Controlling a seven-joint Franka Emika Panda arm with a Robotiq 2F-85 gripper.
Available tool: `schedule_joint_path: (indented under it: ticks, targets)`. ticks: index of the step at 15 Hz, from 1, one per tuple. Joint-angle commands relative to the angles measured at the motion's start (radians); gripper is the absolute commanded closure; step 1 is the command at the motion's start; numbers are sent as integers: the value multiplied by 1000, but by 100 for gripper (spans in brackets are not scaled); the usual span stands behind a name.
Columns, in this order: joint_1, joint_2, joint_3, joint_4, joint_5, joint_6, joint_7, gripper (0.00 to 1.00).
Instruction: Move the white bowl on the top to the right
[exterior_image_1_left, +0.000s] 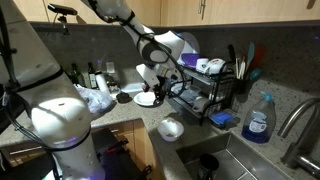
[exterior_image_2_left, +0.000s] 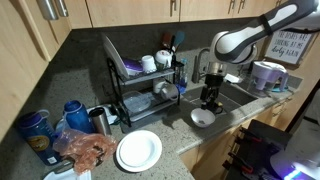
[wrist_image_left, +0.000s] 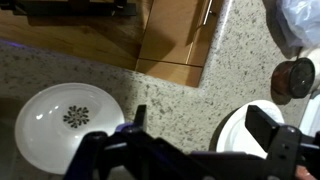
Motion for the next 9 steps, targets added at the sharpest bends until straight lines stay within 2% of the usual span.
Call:
schedule_joint_path:
  ticks: [1,6,9]
  targets:
    - [83,2,64,129,-87,-114,101,0]
    - [152,80,162,301,-229,-214,199,0]
    - [173,135,213,361,-323,-214,255,0]
